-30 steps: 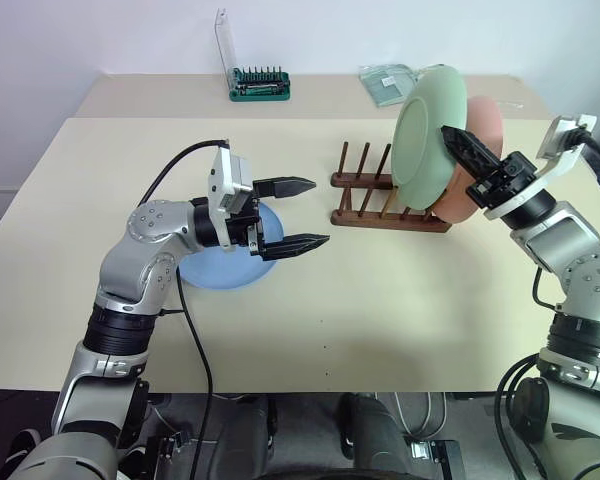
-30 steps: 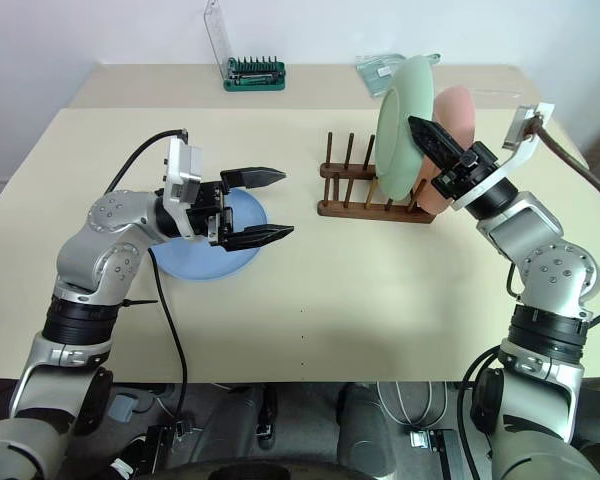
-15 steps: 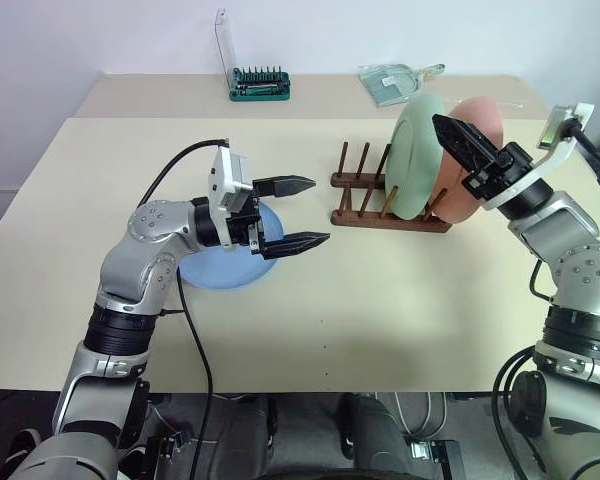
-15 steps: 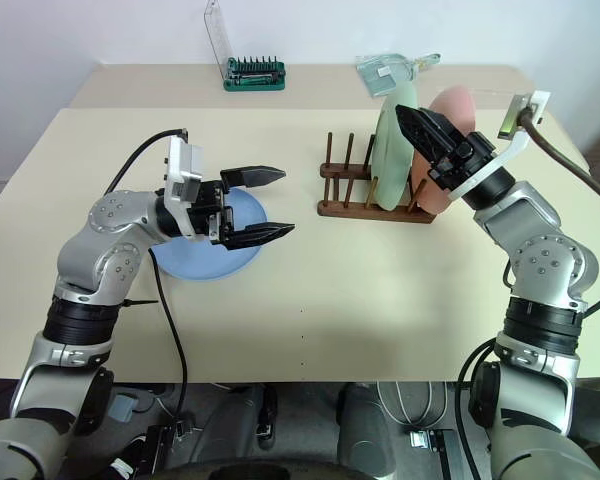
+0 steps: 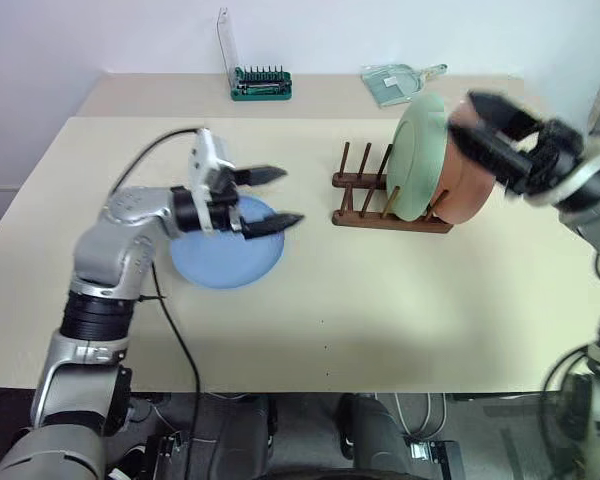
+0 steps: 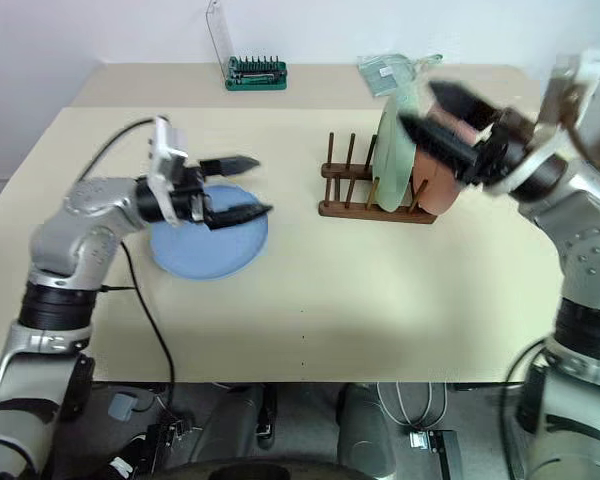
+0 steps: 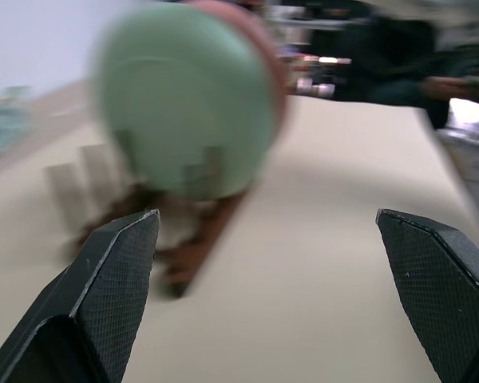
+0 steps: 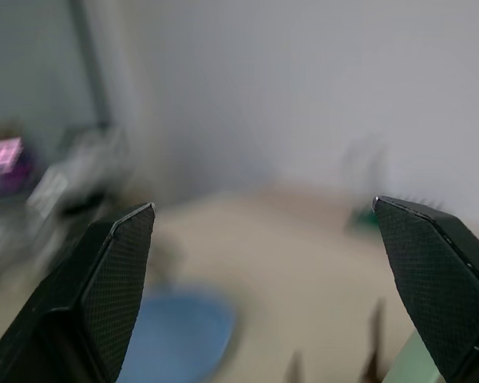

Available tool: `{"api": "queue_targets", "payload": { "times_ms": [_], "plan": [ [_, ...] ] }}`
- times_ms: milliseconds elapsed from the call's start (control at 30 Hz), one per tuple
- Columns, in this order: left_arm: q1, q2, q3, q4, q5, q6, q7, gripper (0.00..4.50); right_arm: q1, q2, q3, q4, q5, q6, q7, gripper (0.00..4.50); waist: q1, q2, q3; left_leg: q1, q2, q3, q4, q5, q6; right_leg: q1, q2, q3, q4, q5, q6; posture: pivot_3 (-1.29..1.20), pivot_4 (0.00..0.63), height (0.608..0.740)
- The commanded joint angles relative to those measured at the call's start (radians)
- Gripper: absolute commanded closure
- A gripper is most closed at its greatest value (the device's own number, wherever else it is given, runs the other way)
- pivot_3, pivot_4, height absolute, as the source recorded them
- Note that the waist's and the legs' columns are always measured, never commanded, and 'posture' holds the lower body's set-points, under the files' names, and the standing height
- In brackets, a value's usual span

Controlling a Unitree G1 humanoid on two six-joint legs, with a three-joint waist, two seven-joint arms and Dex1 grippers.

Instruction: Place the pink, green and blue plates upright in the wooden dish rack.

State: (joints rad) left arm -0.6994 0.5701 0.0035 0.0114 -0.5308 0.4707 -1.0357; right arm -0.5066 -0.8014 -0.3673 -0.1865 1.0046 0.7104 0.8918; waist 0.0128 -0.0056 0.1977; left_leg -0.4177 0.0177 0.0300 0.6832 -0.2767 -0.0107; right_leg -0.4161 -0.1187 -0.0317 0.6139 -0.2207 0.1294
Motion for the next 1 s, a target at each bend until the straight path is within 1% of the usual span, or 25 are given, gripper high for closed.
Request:
{"api": "queue_targets", "payload": {
  "times_ms": [33, 100, 133, 167, 200, 233, 300, 433, 533, 700, 767, 900, 1000],
  "plan": [
    [-0.088, 0.064, 0.052, 0.096, 0.057, 0.07, 0.098, 0.0, 0.045, -0.039, 0.014, -0.078, 0.07, 0.065, 0.105, 0.04, -0.002, -0.001, 0.001, 0.0, 0.0, 0.0, 0.0, 0.0, 0.0, 0.0, 0.0, 0.0, 0.0, 0.0, 0.0, 0.0, 0.15, 0.724],
    [-0.107, 0.098, 0.055, 0.138, 0.078, 0.125, 0.136, 0.0, 0.044, -0.035, 0.022, -0.083, 0.066, 0.062, 0.114, 0.04, -0.01, -0.001, 0.0, 0.0, 0.0, 0.0, 0.0, 0.0, 0.0, 0.0, 0.0, 0.0, 0.001, 0.0, 0.0, 0.0, 0.15, 0.724],
    [-0.108, 0.152, 0.035, 0.139, 0.1, 0.204, 0.144, 0.0, 0.038, -0.029, 0.029, -0.086, 0.067, 0.062, 0.119, 0.04, -0.013, -0.001, 0.001, 0.001, 0.0, 0.0, 0.0, 0.0, 0.0, -0.001, 0.0, 0.0, 0.001, 0.0, 0.0, 0.0, 0.15, 0.724],
    [-0.115, 0.194, 0.032, 0.149, 0.085, 0.313, 0.142, 0.0, 0.031, -0.022, 0.037, -0.086, 0.068, 0.063, 0.123, 0.04, -0.016, -0.001, 0.001, 0.001, 0.0, 0.0, 0.0, 0.0, 0.0, -0.001, 0.0, 0.0, 0.001, 0.0, 0.0, 0.0, 0.15, 0.724],
    [-0.119, 0.23, 0.029, 0.156, 0.094, 0.378, 0.153, 0.0, 0.022, -0.013, 0.044, -0.083, 0.069, 0.063, 0.123, 0.04, -0.022, -0.001, 0.001, 0.001, 0.0, 0.0, -0.001, 0.0, 0.0, -0.001, 0.0, 0.0, 0.001, 0.0, 0.0, 0.0, 0.15, 0.724],
    [-0.123, 0.251, 0.027, 0.158, 0.1, 0.416, 0.16, 0.0, 0.016, -0.006, 0.048, -0.08, 0.068, 0.063, 0.121, 0.04, -0.024, -0.001, 0.001, 0.0, 0.0, 0.0, -0.001, 0.0, 0.0, -0.002, 0.0, 0.0, 0.001, 0.0, 0.0, 0.0, 0.15, 0.724],
    [-0.157, 0.311, -0.012, 0.215, 0.148, 0.55, 0.201, 0.0, 0.005, 0.009, 0.062, -0.065, 0.061, 0.06, 0.127, 0.04, -0.025, -0.002, 0.001, -0.002, 0.0, 0.0, -0.001, 0.0, 0.0, -0.004, 0.0, 0.0, 0.001, 0.0, 0.0, 0.0, 0.15, 0.724],
    [-0.22, 0.38, -0.073, 0.337, 0.205, 0.715, 0.226, 0.0, -0.006, 0.028, 0.085, -0.041, 0.045, 0.058, 0.139, 0.04, -0.021, -0.002, 0.001, -0.004, 0.0, 0.0, 0.0, 0.0, 0.0, -0.005, 0.0, 0.0, 0.002, 0.0, 0.0, 0.0, 0.15, 0.724],
    [-0.296, 0.385, -0.098, 0.42, 0.187, 0.835, 0.187, 0.0, -0.012, 0.041, 0.101, -0.034, 0.027, 0.048, 0.146, 0.04, -0.016, -0.003, 0.001, -0.006, 0.0, 0.0, 0.0, 0.0, 0.0, -0.007, 0.0, 0.0, 0.002, 0.0, 0.0, 0.0, 0.15, 0.724],
    [-0.378, 0.387, -0.187, 0.523, 0.194, 0.908, 0.104, 0.0, -0.012, 0.061, 0.109, -0.048, 0.025, 0.048, 0.134, 0.04, -0.011, -0.004, 0.001, -0.008, 0.0, 0.0, 0.001, 0.0, -0.001, -0.009, 0.0, 0.0, 0.003, 0.0, 0.0, 0.0, 0.15, 0.724],
    [-0.411, 0.371, -0.19, 0.591, 0.187, 0.944, 0.088, 0.0, -0.003, 0.068, 0.103, -0.06, 0.029, 0.051, 0.122, 0.04, -0.01, -0.004, 0.001, -0.008, 0.0, 0.0, 0.001, 0.0, -0.001, -0.009, 0.0, 0.0, 0.003, 0.0, 0.0, 0.0, 0.15, 0.724],
    [-0.421, 0.368, -0.291, 0.649, 0.234, 0.9, 0.034, 0.0, 0.009, 0.07, 0.092, -0.073, 0.033, 0.055, 0.104, 0.04, -0.009, -0.004, 0.001, -0.008, 0.0, 0.0, 0.001, 0.001, -0.001, -0.01, 0.0, 0.0, 0.003, 0.0, 0.0, 0.0, 0.15, 0.724],
    [-0.416, 0.344, -0.328, 0.697, 0.247, 0.886, 0.006, 0.0, 0.013, 0.072, 0.086, -0.081, 0.038, 0.055, 0.091, 0.04, -0.008, -0.004, 0.002, -0.008, 0.0, 0.0, 0.001, 0.001, -0.001, -0.01, 0.0, 0.0, 0.004, 0.0, 0.0, 0.0, 0.15, 0.724]
  ]
}}
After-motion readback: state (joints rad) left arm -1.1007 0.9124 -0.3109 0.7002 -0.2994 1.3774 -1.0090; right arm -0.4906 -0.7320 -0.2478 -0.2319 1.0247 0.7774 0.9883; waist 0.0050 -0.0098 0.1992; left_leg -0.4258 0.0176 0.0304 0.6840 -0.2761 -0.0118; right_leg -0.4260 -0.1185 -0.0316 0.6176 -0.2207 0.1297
